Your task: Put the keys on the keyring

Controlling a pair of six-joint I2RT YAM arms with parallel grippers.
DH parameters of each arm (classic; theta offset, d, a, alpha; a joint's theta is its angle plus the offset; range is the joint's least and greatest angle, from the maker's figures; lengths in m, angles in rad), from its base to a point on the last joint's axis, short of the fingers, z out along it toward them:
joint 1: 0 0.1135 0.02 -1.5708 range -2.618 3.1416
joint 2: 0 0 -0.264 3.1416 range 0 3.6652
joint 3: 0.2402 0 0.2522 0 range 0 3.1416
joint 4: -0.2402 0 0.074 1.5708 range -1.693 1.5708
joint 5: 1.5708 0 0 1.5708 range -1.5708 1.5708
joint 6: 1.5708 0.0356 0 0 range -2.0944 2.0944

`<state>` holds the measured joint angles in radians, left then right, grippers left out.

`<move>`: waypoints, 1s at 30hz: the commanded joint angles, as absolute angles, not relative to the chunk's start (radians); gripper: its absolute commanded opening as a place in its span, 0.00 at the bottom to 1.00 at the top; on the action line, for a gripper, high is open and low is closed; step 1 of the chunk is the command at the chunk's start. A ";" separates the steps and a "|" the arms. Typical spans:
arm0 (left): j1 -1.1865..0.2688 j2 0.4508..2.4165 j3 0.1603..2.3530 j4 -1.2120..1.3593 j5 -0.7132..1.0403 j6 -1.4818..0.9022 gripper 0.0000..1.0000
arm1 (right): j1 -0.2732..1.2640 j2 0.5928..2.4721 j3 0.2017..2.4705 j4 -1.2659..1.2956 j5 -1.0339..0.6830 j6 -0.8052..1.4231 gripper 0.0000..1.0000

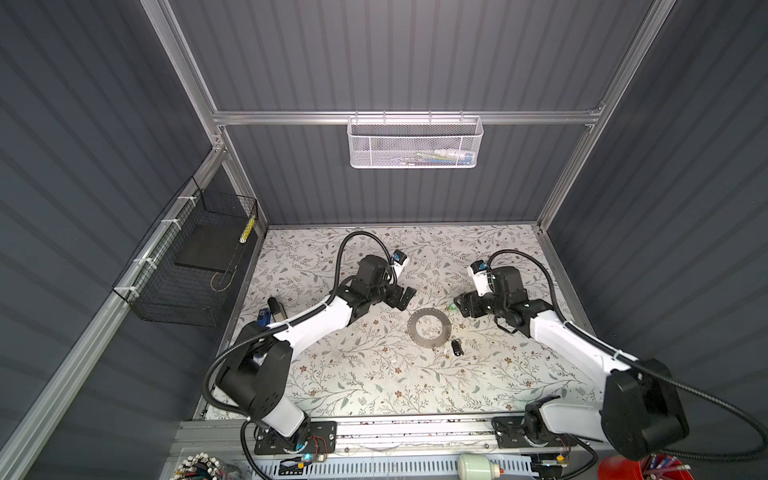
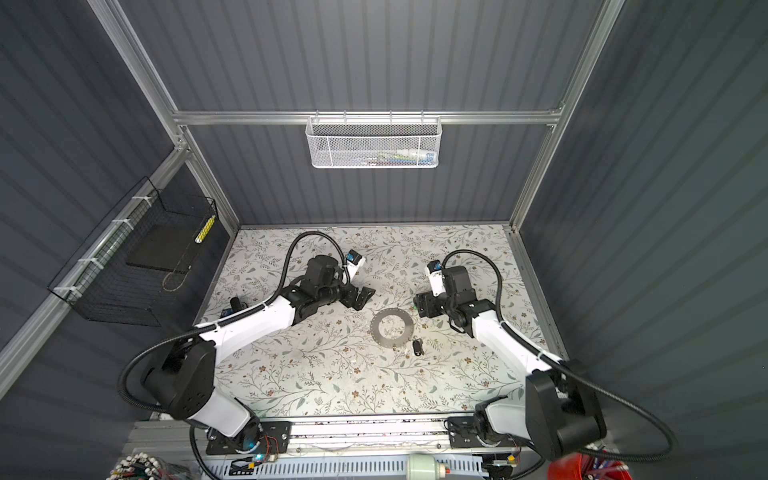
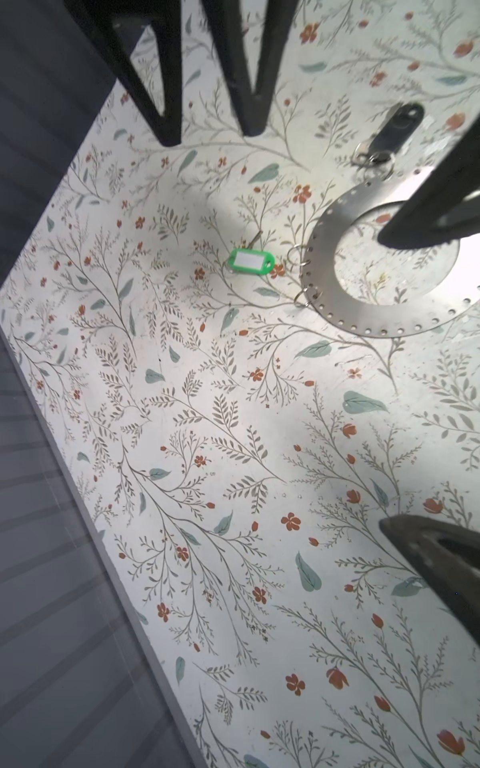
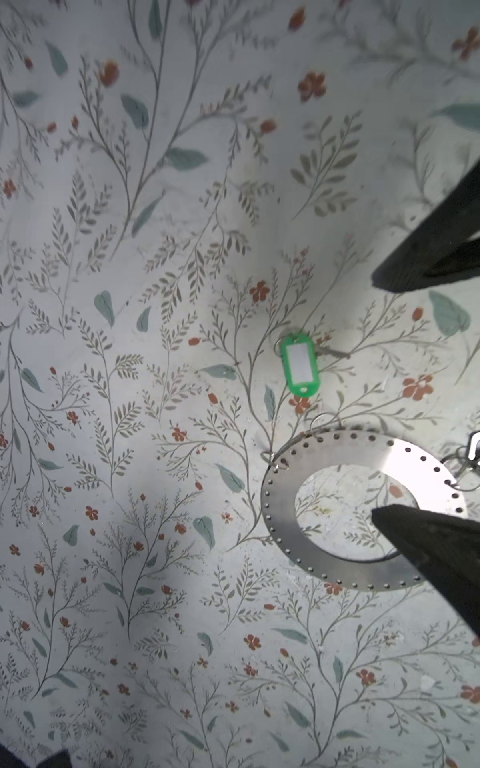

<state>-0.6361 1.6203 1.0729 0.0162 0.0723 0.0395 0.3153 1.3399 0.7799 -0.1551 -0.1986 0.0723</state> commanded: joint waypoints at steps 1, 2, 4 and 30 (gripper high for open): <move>-0.640 1.663 1.119 0.019 0.006 -0.005 1.00 | 0.329 1.430 0.832 -0.152 -0.288 0.169 0.81; -0.639 1.668 1.107 0.055 0.000 -0.013 1.00 | 0.337 1.451 0.844 -0.158 -0.291 0.174 0.80; -0.640 1.684 1.101 0.100 -0.076 -0.054 1.00 | 0.369 1.486 0.863 -0.163 -0.261 0.194 0.75; -0.635 1.736 1.154 -0.022 -0.126 -0.021 1.00 | 0.468 1.846 1.187 -0.435 -0.213 0.293 0.33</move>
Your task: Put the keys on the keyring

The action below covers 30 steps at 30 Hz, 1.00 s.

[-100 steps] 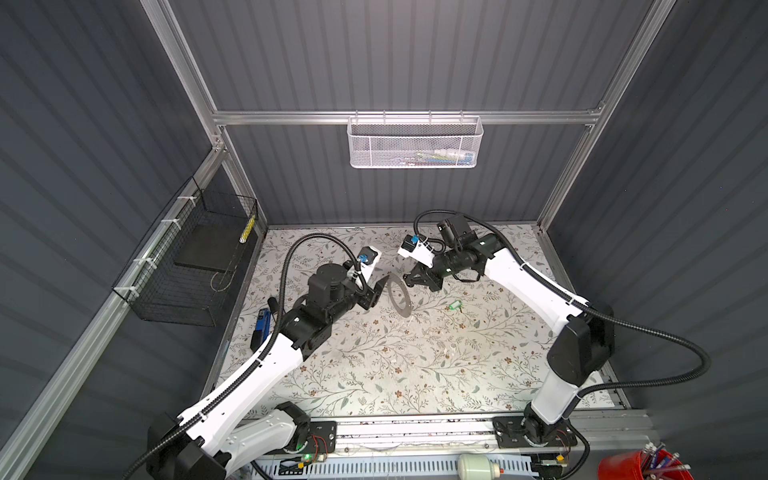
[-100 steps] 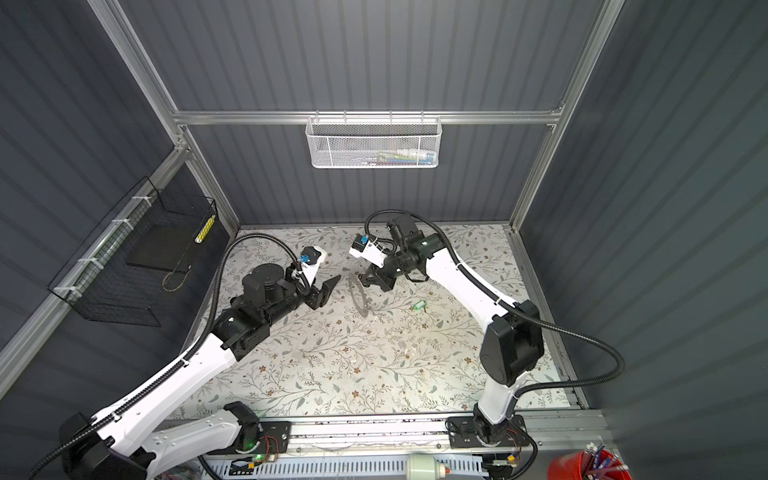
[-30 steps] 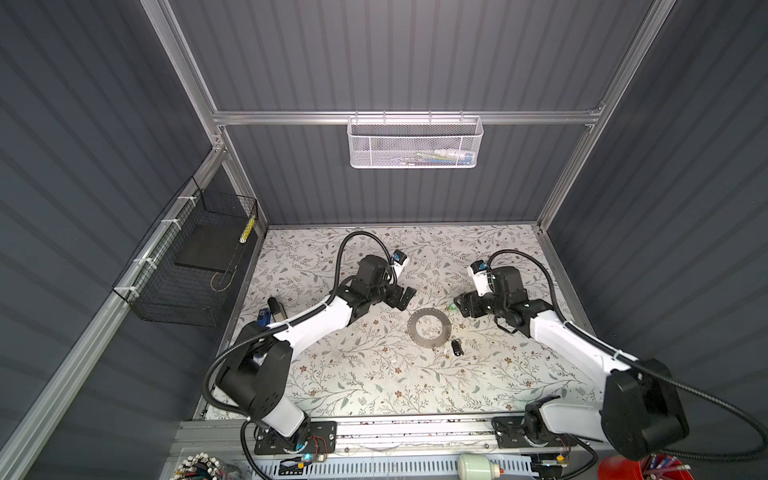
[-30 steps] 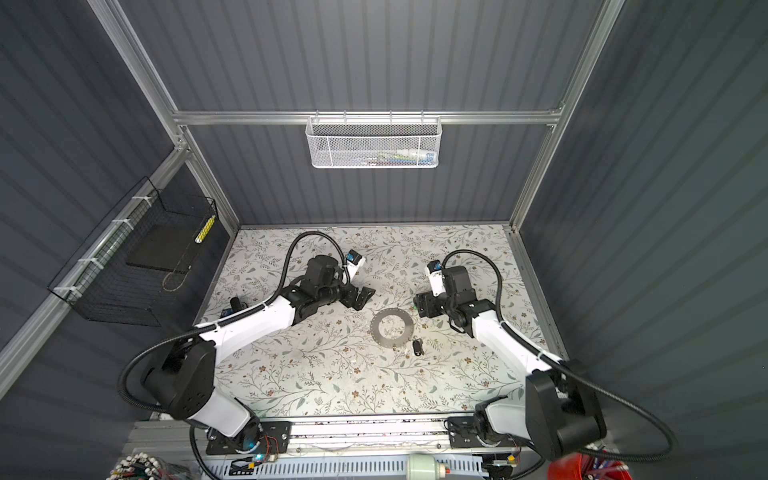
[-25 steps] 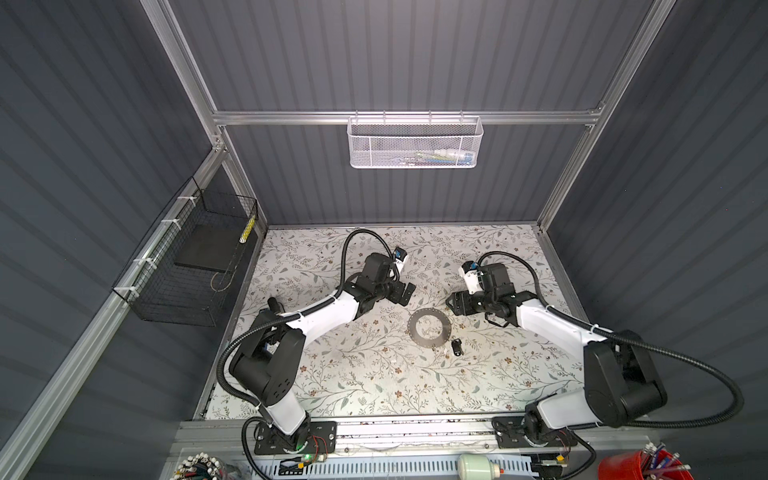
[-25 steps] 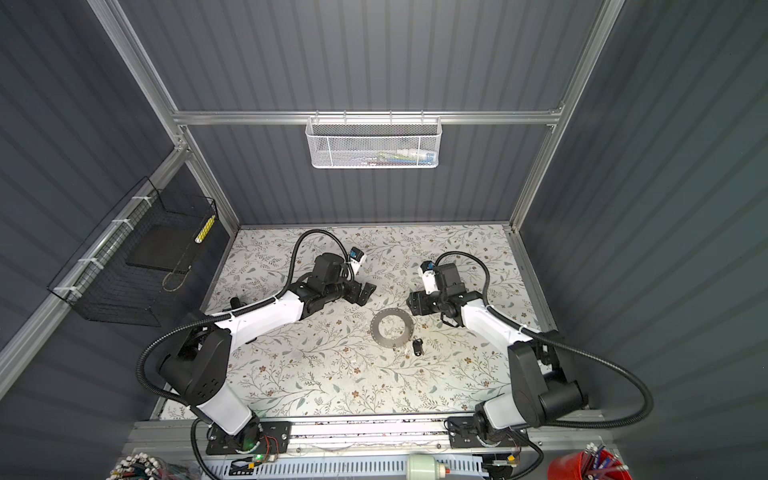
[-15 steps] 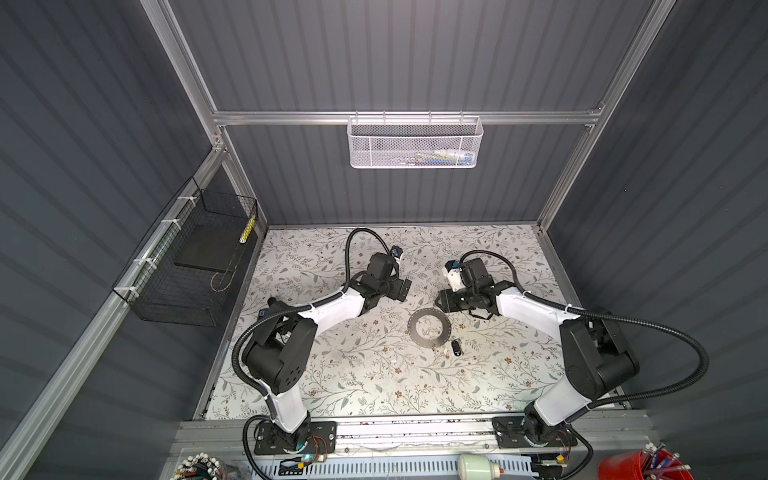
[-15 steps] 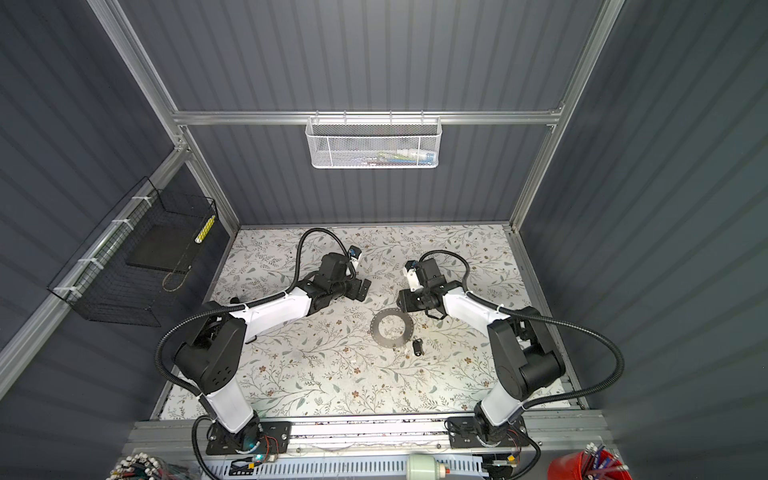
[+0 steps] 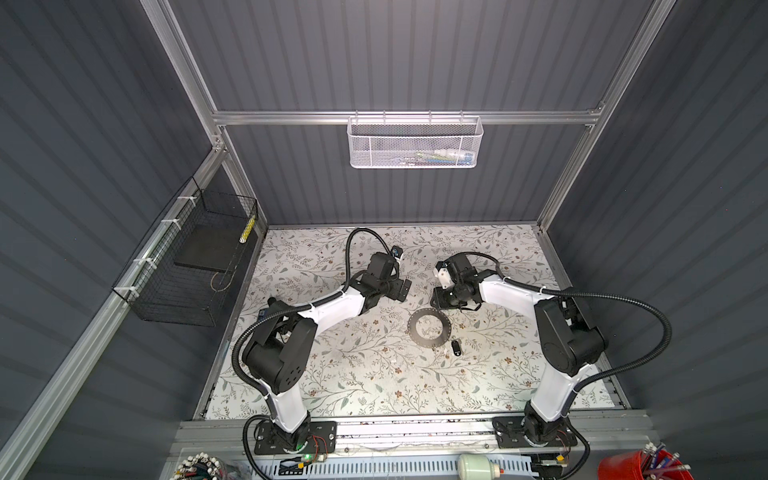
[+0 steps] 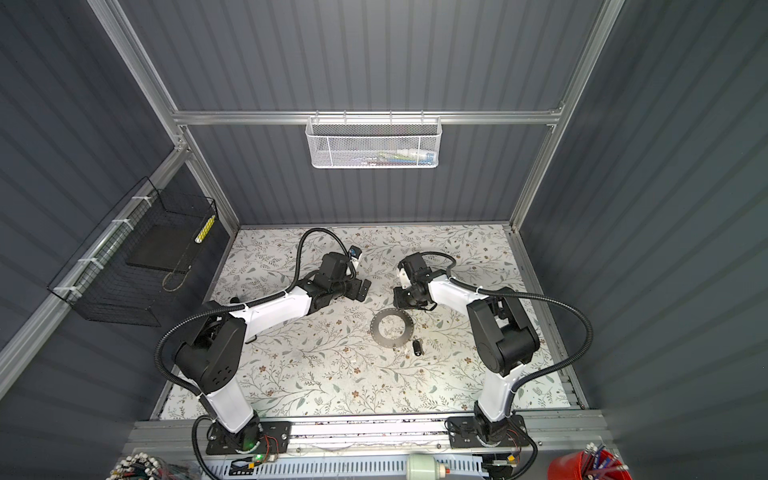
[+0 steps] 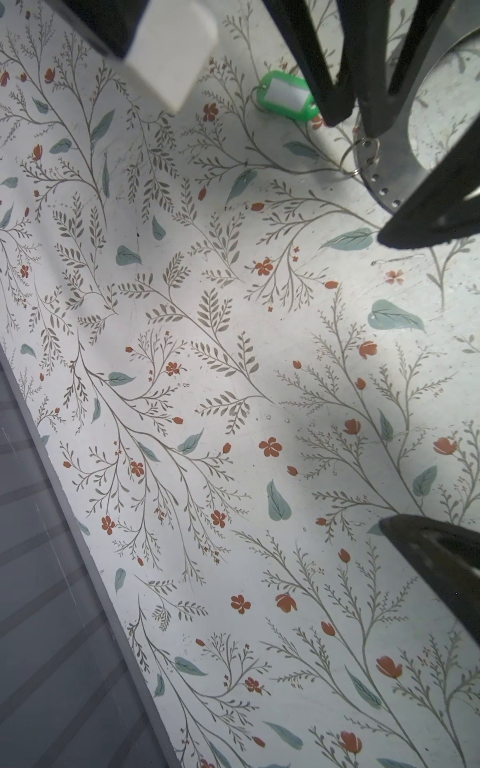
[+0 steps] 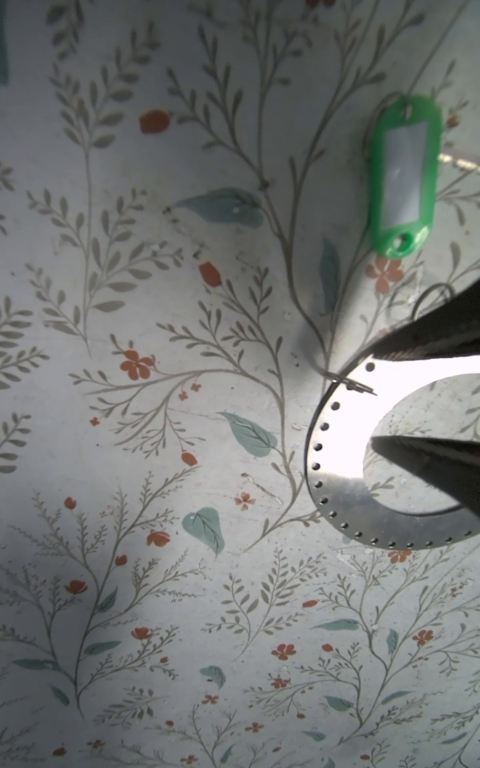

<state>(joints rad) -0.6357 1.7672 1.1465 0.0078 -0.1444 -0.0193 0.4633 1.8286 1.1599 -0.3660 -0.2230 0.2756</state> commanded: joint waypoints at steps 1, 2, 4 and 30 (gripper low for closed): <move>-0.635 1.734 1.151 -0.024 -0.125 -0.021 1.00 | 0.469 1.850 1.189 -0.438 -0.210 0.294 0.32; -0.635 1.730 1.147 -0.022 -0.121 -0.021 1.00 | 0.468 1.854 1.192 -0.440 -0.206 0.296 0.31; -0.635 1.720 1.134 -0.014 -0.107 -0.021 1.00 | 0.469 1.866 1.201 -0.451 -0.192 0.299 0.30; -0.635 1.671 1.071 0.006 -0.089 -0.029 1.00 | 0.499 1.947 1.276 -0.516 -0.163 0.246 0.10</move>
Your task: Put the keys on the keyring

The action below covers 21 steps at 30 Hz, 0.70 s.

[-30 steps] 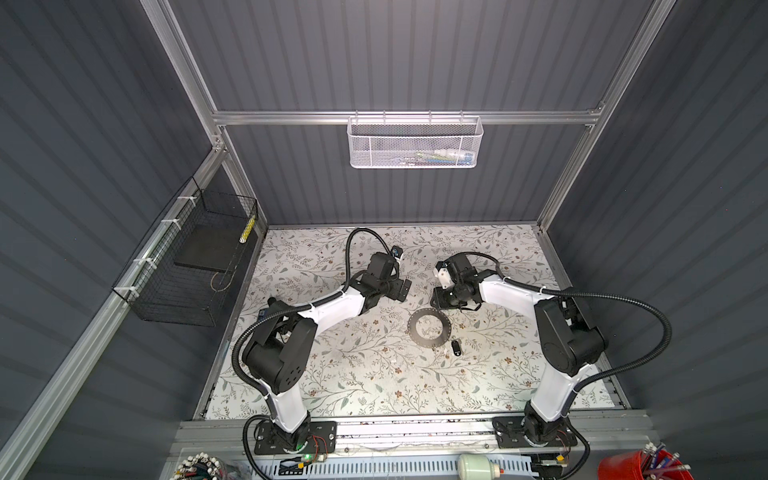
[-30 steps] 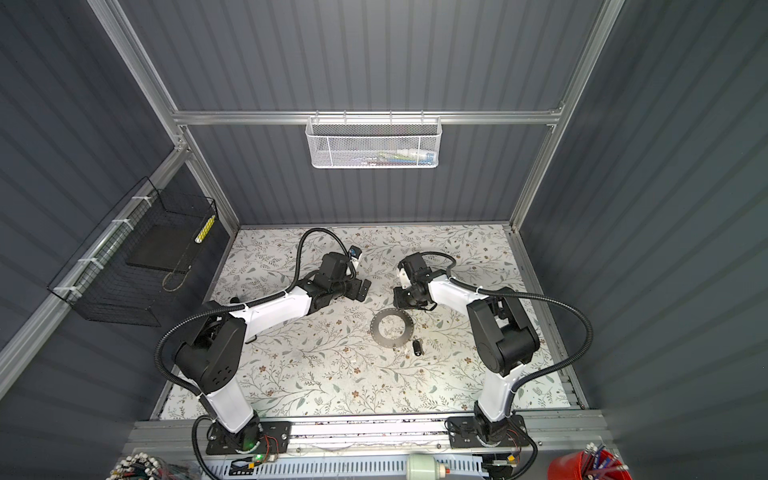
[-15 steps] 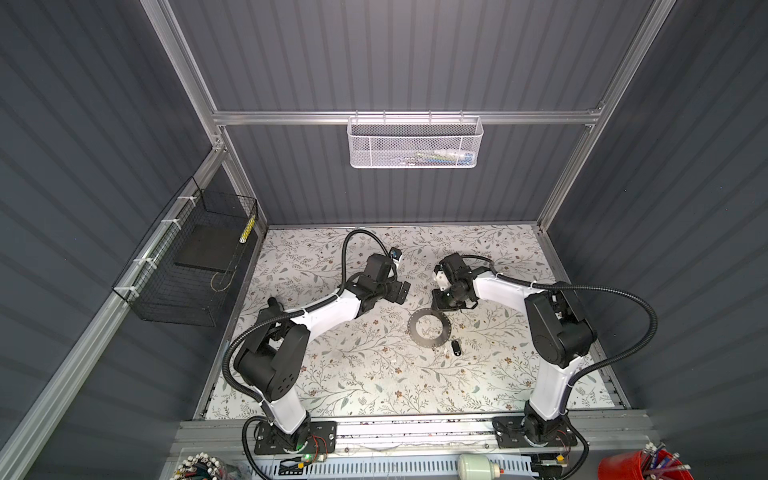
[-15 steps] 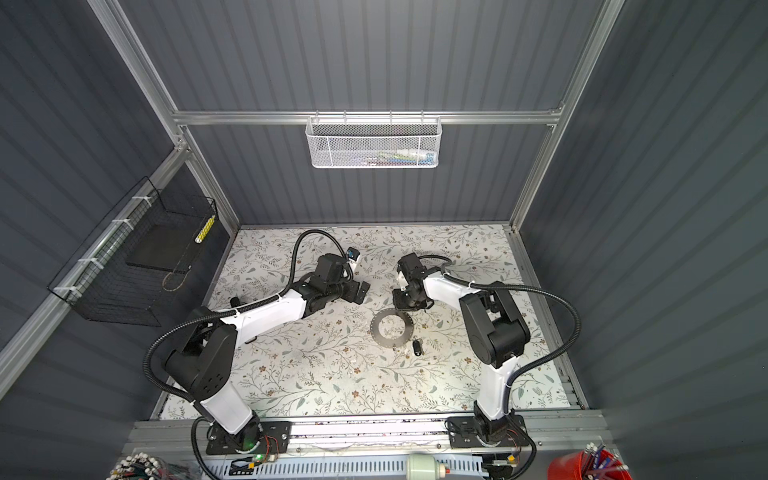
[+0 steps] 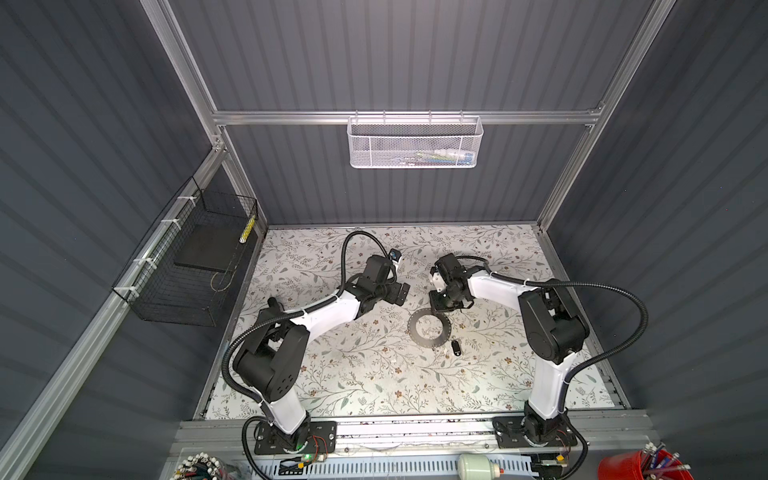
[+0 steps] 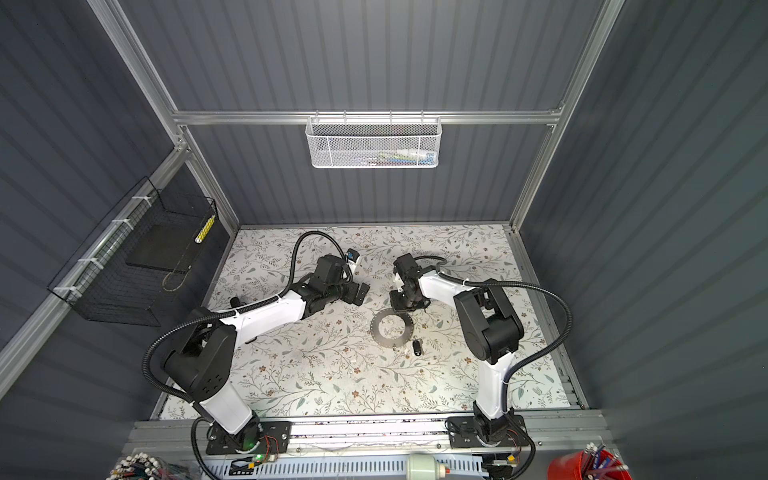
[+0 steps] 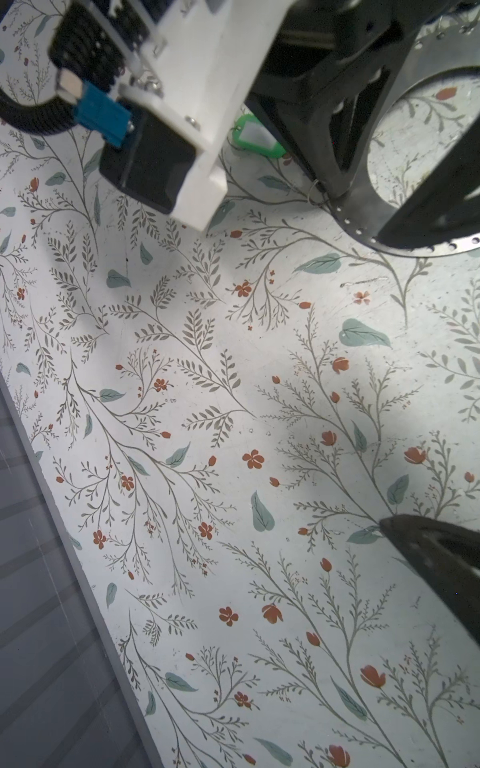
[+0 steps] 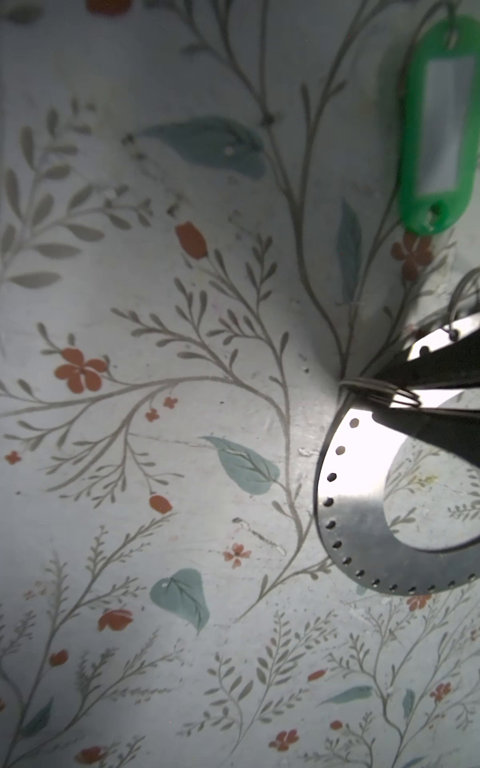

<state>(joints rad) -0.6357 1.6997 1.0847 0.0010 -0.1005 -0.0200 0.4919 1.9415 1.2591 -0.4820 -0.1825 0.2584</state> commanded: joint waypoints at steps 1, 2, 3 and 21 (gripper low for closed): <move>-0.635 1.668 1.069 0.007 -0.090 -0.029 1.00 | 0.502 1.945 1.280 -0.520 -0.159 0.240 0.09; -0.635 1.666 1.068 0.007 -0.095 -0.026 1.00 | 0.504 1.945 1.286 -0.531 -0.154 0.232 0.08; -0.635 1.662 1.068 0.006 -0.099 -0.024 1.00 | 0.506 1.945 1.290 -0.541 -0.148 0.222 0.07; -0.635 1.396 0.904 0.035 -0.162 0.111 1.00 | 0.544 1.590 1.162 -0.542 -0.401 -0.340 0.00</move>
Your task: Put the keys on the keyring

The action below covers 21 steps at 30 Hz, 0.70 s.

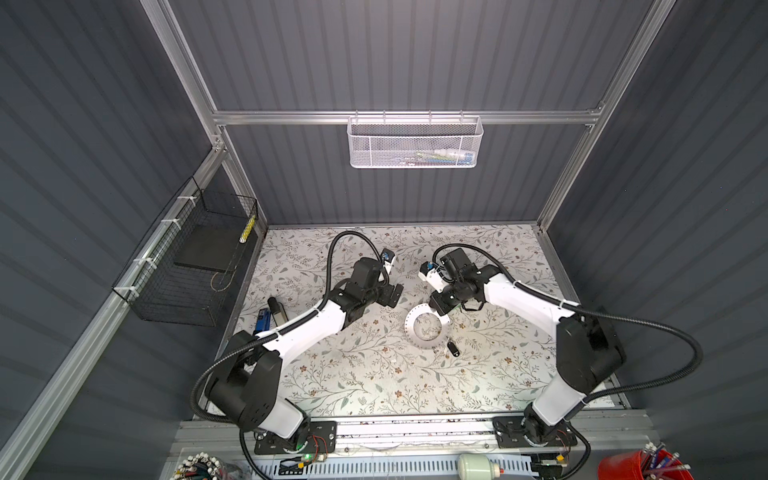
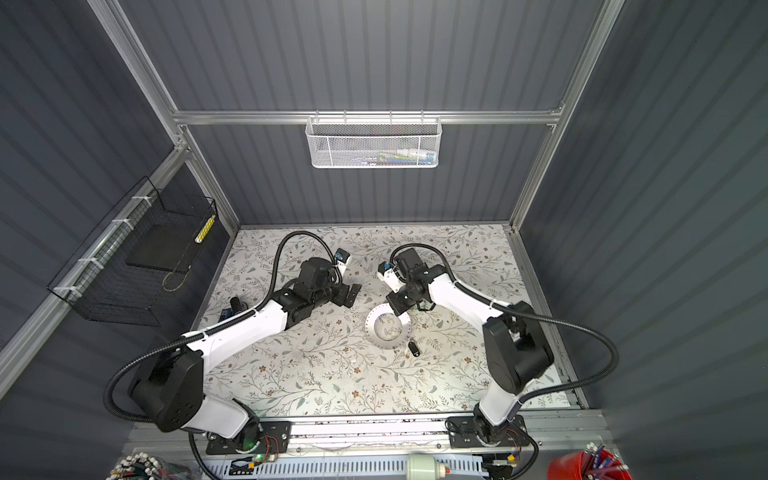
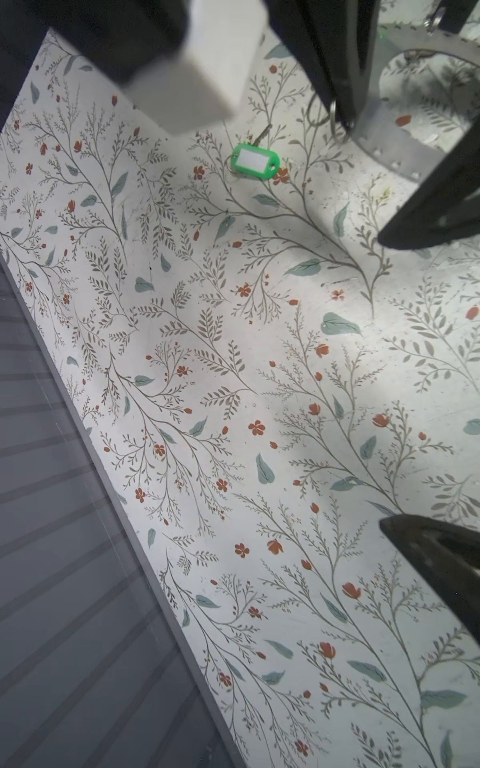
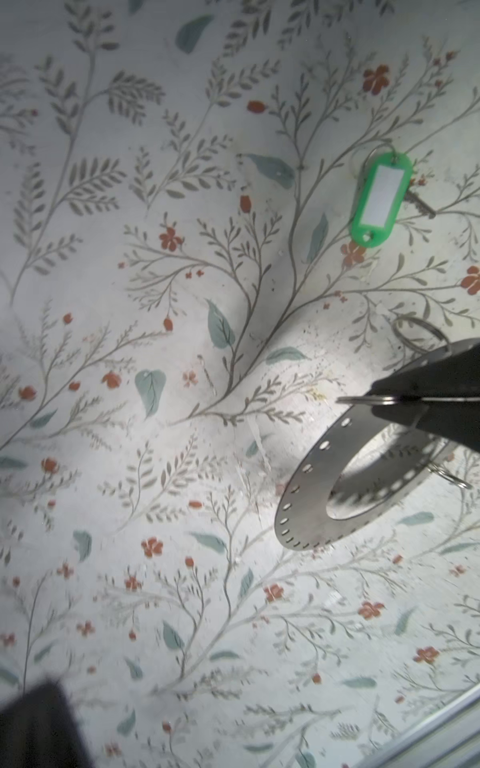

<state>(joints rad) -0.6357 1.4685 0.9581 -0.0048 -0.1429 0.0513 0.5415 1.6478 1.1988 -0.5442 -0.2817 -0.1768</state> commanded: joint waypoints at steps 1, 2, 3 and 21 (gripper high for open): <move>-0.638 1.364 0.877 0.061 -0.135 0.154 0.99 | 0.544 1.560 1.145 -0.525 -0.420 -0.368 0.00; -0.637 1.334 0.859 0.073 -0.111 0.181 0.99 | 0.543 1.530 1.131 -0.506 -0.434 -0.391 0.00; -0.637 1.314 0.850 0.073 -0.100 0.201 0.97 | 0.543 1.510 1.122 -0.498 -0.448 -0.410 0.00; -0.727 1.115 0.760 0.076 0.322 0.631 0.51 | 0.544 1.316 1.016 -0.404 -0.599 -0.625 0.00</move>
